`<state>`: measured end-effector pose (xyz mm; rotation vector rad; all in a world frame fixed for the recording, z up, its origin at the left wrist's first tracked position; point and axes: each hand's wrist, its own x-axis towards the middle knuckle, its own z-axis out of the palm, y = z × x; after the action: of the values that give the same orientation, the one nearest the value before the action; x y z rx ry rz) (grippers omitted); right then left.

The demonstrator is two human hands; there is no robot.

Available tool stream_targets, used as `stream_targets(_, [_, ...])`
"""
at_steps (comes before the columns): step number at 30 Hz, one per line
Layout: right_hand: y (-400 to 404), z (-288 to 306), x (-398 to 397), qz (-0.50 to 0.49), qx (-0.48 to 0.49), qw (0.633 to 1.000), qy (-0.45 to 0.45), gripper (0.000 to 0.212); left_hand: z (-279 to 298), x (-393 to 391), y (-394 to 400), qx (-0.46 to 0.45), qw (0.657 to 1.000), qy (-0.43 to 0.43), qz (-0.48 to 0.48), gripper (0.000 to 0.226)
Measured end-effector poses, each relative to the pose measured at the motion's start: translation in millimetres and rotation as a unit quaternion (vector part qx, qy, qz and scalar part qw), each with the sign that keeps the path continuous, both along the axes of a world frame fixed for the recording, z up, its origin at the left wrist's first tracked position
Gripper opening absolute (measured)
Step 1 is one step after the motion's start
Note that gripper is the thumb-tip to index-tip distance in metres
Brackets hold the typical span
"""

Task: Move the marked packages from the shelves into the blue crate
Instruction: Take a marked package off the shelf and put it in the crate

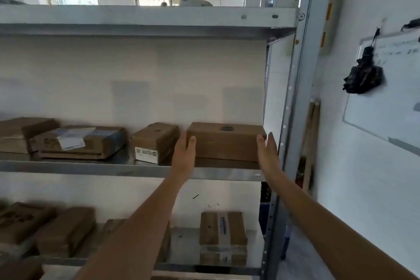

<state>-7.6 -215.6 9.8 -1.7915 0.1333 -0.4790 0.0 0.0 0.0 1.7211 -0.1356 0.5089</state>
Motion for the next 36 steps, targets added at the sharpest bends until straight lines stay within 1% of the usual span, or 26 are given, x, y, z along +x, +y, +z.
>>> stream_targets(2, [1, -1, 4, -0.009, -0.006, 1.0, -0.004, 0.063, -4, 4, 8, -0.03, 0.999, 0.04, -0.01, 0.057])
stream_targets(4, [2, -7, 6, 0.009, 0.009, 1.0, -0.008, 0.062, -9, 8, 15, -0.047, 0.996, 0.078, -0.007, 0.064])
stream_targets(6, [6, -12, 6, 0.022, 0.021, 1.0, -0.004, 0.061, -7, 13, 16, -0.045, 0.995, 0.091, -0.017, 0.063])
stream_targets(8, [10, -15, 7, 0.017, 0.01, 1.0, 0.006, 0.064, -2, 19, 15, -0.048, 0.992, 0.107, -0.038, 0.062])
stream_targets(11, [11, -17, 12, 0.016, -0.011, 1.0, 0.015, 0.067, 1, 25, 12, -0.034, 0.986, 0.158, -0.03, 0.057])
stream_targets(13, [11, -18, 13, 0.019, -0.009, 1.0, 0.011, 0.068, 0, 24, 12, -0.048, 0.985, 0.164, -0.025, 0.052])
stream_targets(18, [12, -20, 9, 0.0, 0.017, 1.0, 0.003, 0.067, 1, 13, 16, -0.125, 0.981, 0.146, 0.004, 0.047])
stream_targets(20, [12, -19, 0, -0.011, 0.04, 0.999, -0.02, 0.063, 1, 1, 13, -0.17, 0.98, 0.105, 0.015, 0.038])
stream_targets(22, [11, -17, -12, -0.001, 0.045, 0.997, -0.066, 0.057, 3, -11, 13, -0.211, 0.976, 0.053, 0.027, 0.016])
stream_targets(23, [11, -15, -18, 0.01, 0.051, 0.994, -0.092, 0.054, 6, -15, 14, -0.233, 0.972, 0.03, 0.034, 0.012])
stream_targets(24, [12, -12, -25, 0.023, 0.057, 0.991, -0.115, 0.052, 10, -19, 17, -0.243, 0.969, 0.01, 0.043, 0.014])
stream_targets(27, [17, 3, -37, 0.05, 0.024, 0.983, -0.175, 0.055, 24, -21, 26, -0.237, 0.97, 0.0, 0.058, 0.035])
stream_targets(29, [20, 12, -39, 0.042, 0.0, 0.981, -0.187, 0.055, 34, -23, 29, -0.24, 0.97, 0.007, 0.042, 0.037])
stream_targets(30, [20, 16, -39, 0.035, 0.0, 0.982, -0.184, 0.054, 37, -24, 29, -0.234, 0.972, 0.008, 0.032, 0.034])
stream_targets(33, [18, 21, -38, 0.034, 0.004, 0.984, -0.175, 0.048, 40, -26, 29, -0.193, 0.981, 0.002, 0.018, 0.008])
stream_targets(34, [17, 22, -38, 0.032, -0.002, 0.984, -0.175, 0.047, 41, -28, 30, -0.177, 0.984, -0.002, 0.012, 0.006])
stream_targets(36, [17, 24, -40, 0.02, -0.004, 0.984, -0.178, 0.056, 42, -32, 31, -0.149, 0.989, -0.009, -0.004, 0.01])
